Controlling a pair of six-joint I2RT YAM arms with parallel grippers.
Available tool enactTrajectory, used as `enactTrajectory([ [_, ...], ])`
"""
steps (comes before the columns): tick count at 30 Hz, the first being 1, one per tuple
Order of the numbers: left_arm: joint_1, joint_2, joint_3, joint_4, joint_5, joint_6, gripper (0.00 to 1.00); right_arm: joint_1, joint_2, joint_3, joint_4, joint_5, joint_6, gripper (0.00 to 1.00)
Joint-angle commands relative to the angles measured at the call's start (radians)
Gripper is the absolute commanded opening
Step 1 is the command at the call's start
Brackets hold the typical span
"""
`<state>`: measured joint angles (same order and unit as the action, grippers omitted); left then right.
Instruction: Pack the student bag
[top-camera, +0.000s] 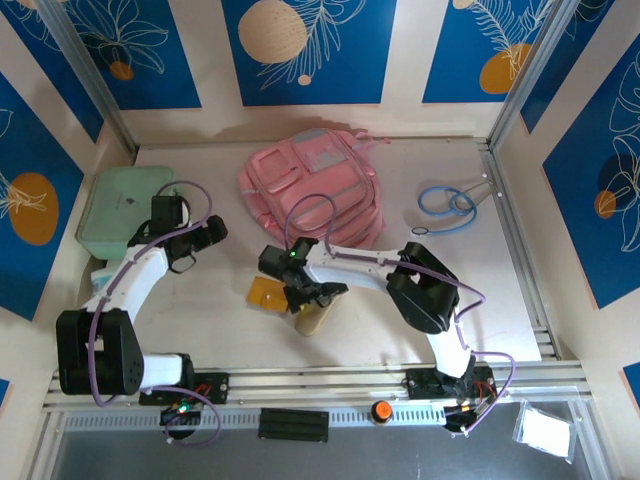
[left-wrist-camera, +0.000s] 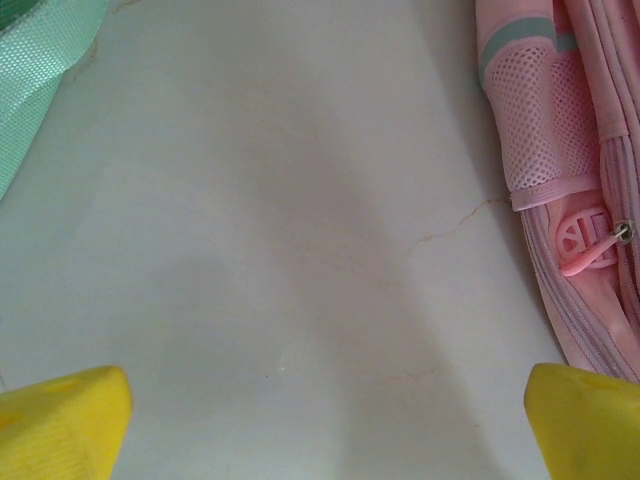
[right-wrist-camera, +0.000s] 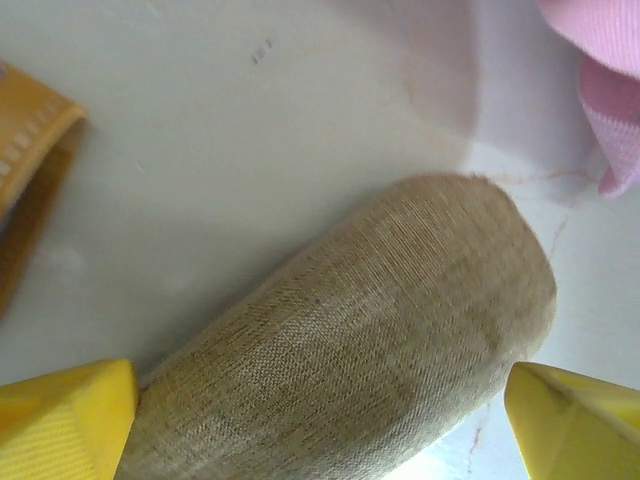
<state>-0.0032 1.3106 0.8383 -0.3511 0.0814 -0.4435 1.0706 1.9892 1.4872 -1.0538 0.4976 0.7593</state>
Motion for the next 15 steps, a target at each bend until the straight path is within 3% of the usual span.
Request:
enactTrajectory([
  [1,0.014,0.007,-0.008,0.018,0.033,-0.001,1.00,-0.012,-0.076,-0.073,-0.049,-0.006,0.009,0.95],
  [7,0.013,0.009,-0.006,0.027,0.053,-0.011,1.00,-0.079,-0.146,-0.206,0.117,-0.202,0.024,0.93],
  [12,0.012,0.001,-0.004,0.023,0.063,-0.011,1.00,-0.099,-0.145,-0.256,0.176,-0.256,0.025,0.90],
  [15,0.012,-0.003,-0.004,0.028,0.075,-0.014,1.00,-0.106,-0.129,-0.269,0.191,-0.266,0.026,0.82],
])
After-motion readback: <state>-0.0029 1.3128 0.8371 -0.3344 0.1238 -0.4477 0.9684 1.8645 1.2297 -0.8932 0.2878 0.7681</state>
